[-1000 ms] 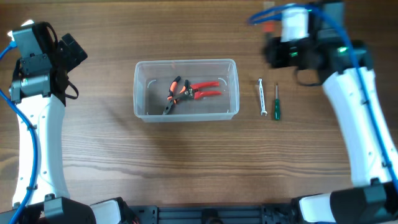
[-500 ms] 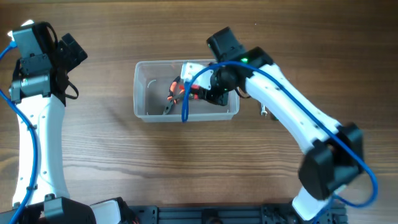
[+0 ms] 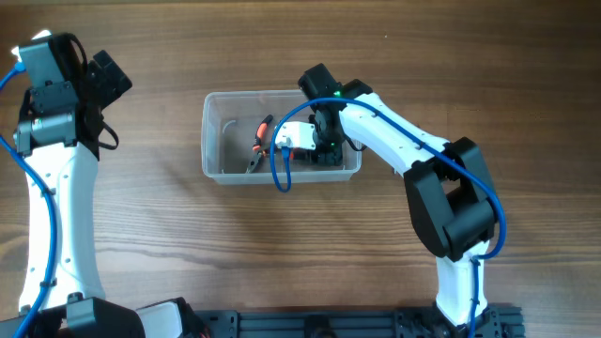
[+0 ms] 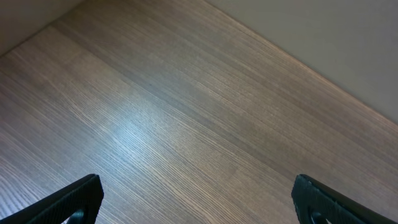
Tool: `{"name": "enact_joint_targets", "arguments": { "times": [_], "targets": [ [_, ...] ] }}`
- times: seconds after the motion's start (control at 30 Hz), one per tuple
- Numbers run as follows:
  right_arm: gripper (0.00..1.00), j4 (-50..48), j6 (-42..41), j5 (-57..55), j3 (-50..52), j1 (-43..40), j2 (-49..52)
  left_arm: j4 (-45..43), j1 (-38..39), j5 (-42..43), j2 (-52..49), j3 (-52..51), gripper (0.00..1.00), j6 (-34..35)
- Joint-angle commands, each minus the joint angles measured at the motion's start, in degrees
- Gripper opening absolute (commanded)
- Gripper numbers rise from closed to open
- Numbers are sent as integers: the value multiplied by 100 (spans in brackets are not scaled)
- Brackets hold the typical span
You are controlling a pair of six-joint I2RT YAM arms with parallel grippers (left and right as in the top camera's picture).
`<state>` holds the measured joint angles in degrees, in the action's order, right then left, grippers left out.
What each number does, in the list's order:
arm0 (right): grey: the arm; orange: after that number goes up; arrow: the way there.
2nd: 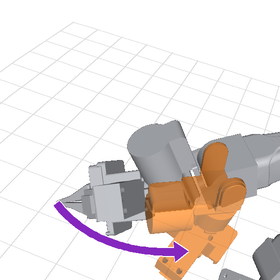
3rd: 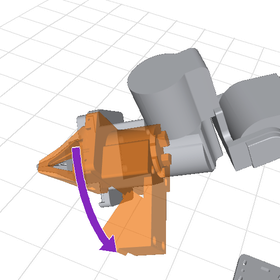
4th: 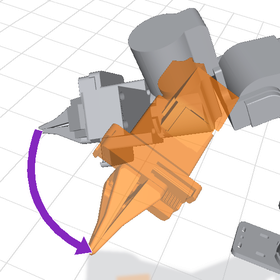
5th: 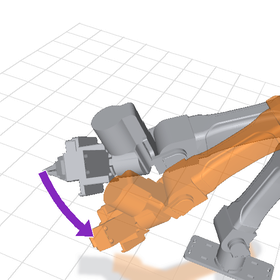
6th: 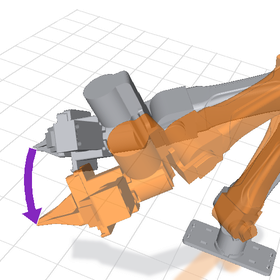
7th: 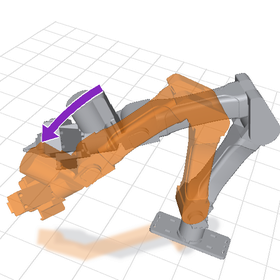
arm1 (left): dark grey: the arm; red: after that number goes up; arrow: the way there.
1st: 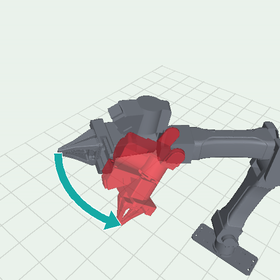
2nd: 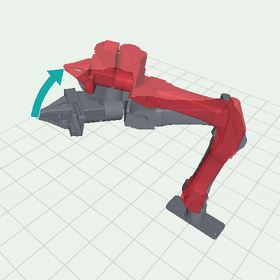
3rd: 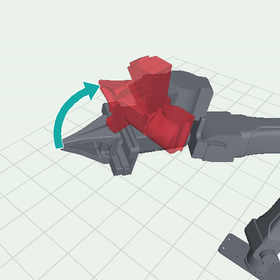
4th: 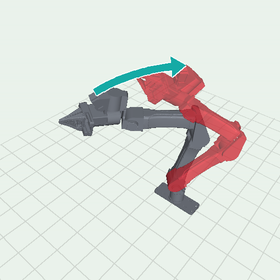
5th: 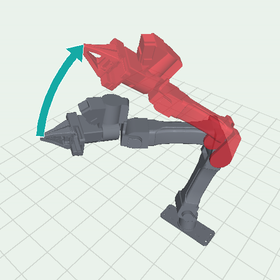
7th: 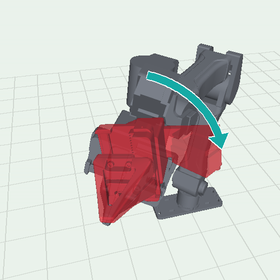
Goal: Pack container
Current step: 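Place the black-and-red screwdriver into the container and release, then grasp the green screwdriver with the right gripper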
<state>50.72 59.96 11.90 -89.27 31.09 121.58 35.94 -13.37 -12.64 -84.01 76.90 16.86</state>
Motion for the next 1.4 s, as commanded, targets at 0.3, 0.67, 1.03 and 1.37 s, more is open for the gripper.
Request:
{"name": "enact_joint_targets", "arguments": {
  "times": [0.3, 0.67, 1.03, 1.37],
  "targets": [
    [56, 638, -4242, -2094, -1207, -243, -535, -17, -31, -90, -33, 46, 100, 11],
    [67, 1552, -6240, -1506, -2201, -1810, -2138, -17, -31, -90, -33, 46, 100, 11],
    [53, 1117, -7392, -975, 745, -2741, -1891, -17, -31, -90, -33, 46, 100, 11],
    [48, -302, -7670, -756, 2367, -2741, -1882, -17, -31, -92, -33, 46, 100, 11]
  ]
}}
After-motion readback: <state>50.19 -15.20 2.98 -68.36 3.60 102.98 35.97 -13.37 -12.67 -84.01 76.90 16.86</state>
